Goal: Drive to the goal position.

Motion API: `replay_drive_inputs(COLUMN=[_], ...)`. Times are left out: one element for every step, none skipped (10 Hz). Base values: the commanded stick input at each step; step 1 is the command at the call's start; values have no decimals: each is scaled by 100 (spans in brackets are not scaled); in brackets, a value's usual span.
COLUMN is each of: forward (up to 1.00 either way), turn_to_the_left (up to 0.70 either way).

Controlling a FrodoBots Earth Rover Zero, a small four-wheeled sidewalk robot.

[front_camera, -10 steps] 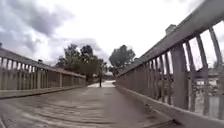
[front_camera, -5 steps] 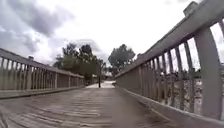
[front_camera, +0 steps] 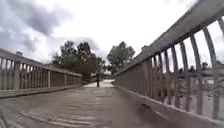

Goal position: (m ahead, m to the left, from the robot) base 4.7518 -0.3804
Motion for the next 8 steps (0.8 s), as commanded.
replay_drive_inputs(forward=[85,85,85,85,85,85,85,85], turn_to_the_left=[0,0,0,0,9,31,5,0])
